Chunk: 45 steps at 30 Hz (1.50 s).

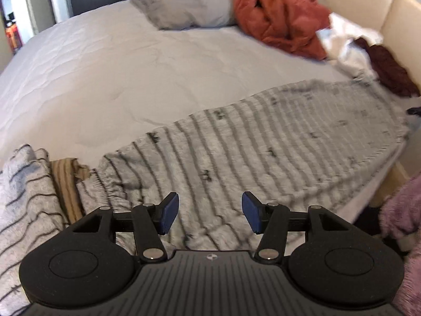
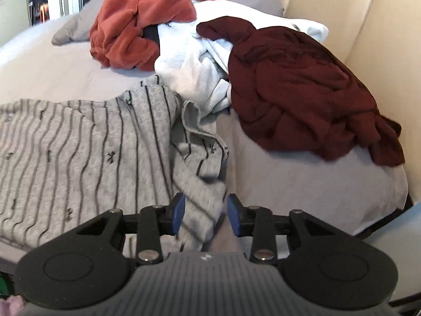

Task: Fold clothes
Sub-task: 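Open both tools and release the trousers flat on the bed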

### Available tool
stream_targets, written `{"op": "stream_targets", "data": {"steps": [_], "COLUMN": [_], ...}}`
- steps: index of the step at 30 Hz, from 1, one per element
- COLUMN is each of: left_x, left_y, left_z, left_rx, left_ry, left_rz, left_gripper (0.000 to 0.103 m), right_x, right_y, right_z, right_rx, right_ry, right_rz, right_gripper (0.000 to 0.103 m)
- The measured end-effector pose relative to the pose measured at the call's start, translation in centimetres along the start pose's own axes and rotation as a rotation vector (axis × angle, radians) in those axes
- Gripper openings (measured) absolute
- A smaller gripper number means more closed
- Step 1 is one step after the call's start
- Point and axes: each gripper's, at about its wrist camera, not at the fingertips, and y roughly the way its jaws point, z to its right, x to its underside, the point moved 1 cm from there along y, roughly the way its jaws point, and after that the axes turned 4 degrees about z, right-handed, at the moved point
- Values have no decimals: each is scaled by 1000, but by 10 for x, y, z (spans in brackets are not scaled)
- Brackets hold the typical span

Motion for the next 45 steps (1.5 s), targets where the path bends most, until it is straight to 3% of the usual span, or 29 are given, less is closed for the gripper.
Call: {"op": "stream_targets", "data": {"steps": [5, 7, 8, 9, 11, 13, 16, 17, 18, 19, 24, 26, 30, 35, 38, 40, 41, 42, 45], "left_x": [0, 1, 2, 3, 3, 3, 1, 0, -1, -1, -1, 0, 0, -1, 0, 1, 2, 2, 4], "left_y": [17, 20, 22, 24, 28, 32, 36, 36, 36, 36, 38, 42, 47, 50, 55, 58, 59, 61, 61], "left_z": [7, 10, 11, 11, 12, 14, 17, 18, 19, 19, 20, 19, 20, 24, 29, 33, 34, 36, 40], "left_rx": [-19, -23, -21, -18, -20, -22, -19, -18, -17, -18, -24, -35, -45, -45, -46, -45, -44, -43, -44], "left_ry": [-4, 6, 11, 15, 20, 22, 32, 35, 37, 37, 24, 24, 32, 36, 44, 50, 52, 55, 67], "left_rz": [-56, -65, -68, -73, -83, -94, -105, -105, -104, -100, -99, -114, -129, -125, -130, -134, -136, -138, -137], "left_gripper": [51, 51, 51, 51, 51, 51, 51, 51, 51, 51, 51, 51, 51, 51, 51, 51, 51, 51, 51], "right_x": [2, 9, 11, 11, 11, 14, 23, 27, 30, 31, 27, 26, 26, 23, 21, 19, 18, 17, 11], "right_y": [40, 46, 43, 37, 20, 9, 12, 15, 15, 13, -8, -3, 24, 53, 65, 73, 77, 78, 74], "right_z": [0, 1, 1, 0, -7, -14, -22, -23, -23, -20, 27, 39, 40, 37, 29, 24, 21, 18, 6], "right_rx": [8, -5, -14, -11, -30, -103, -216, -245, -247, -228, -69, 2, 22, 9, -11, -25, -31, -34, 5], "right_ry": [-10, -18, -19, -30, -73, -82, -90, -91, -97, -91, 177, 243, 240, 237, 214, 198, 190, 174, 85], "right_rz": [-101, -128, -123, -98, -31, -4, -41, -56, -55, -42, 112, 116, 53, -2, -34, -55, -66, -69, -67], "right_gripper": [39, 22, 13, 11, 9, 9, 18, 36, 45, 45, 43, 38, 24, 24, 34, 33, 30, 15, 7]}}
